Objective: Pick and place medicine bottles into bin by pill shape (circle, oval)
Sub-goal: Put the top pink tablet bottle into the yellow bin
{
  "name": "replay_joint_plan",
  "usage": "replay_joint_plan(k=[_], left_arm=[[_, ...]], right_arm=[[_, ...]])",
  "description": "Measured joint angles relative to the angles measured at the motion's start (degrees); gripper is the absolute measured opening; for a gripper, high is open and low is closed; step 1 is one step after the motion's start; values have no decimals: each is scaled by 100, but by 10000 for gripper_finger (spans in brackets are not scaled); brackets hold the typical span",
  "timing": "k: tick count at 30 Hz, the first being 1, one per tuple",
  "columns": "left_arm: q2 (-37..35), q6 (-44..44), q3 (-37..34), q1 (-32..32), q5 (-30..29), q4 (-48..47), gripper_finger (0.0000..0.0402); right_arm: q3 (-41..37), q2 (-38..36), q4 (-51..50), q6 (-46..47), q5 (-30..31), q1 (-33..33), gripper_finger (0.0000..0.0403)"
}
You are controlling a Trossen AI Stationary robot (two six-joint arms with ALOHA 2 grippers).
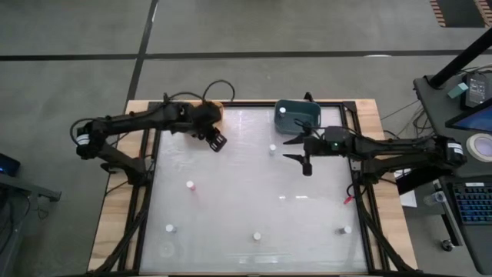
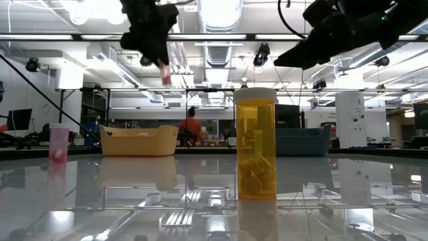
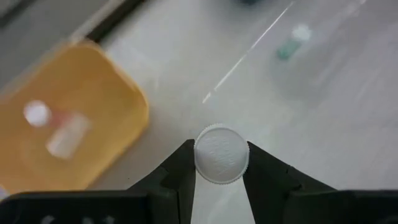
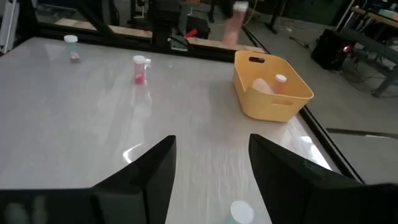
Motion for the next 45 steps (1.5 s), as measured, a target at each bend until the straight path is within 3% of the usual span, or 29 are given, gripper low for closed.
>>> replay_joint_plan(k=[12, 23, 31, 45], left_arm=[[163, 1272, 407, 1057, -27, -14, 95], [1560, 2090, 418, 2082, -23, 160, 95], [2269, 2123, 407, 2454, 3, 648, 95], [2480, 1984, 340, 2600, 12, 974, 95]], right_arm=[[-21, -7, 278, -41, -293, 0, 194], [-21, 8, 242, 105, -291, 0, 194], [-21, 112, 233, 120, -289, 0, 194], [-21, 148, 232, 173, -288, 0, 194]])
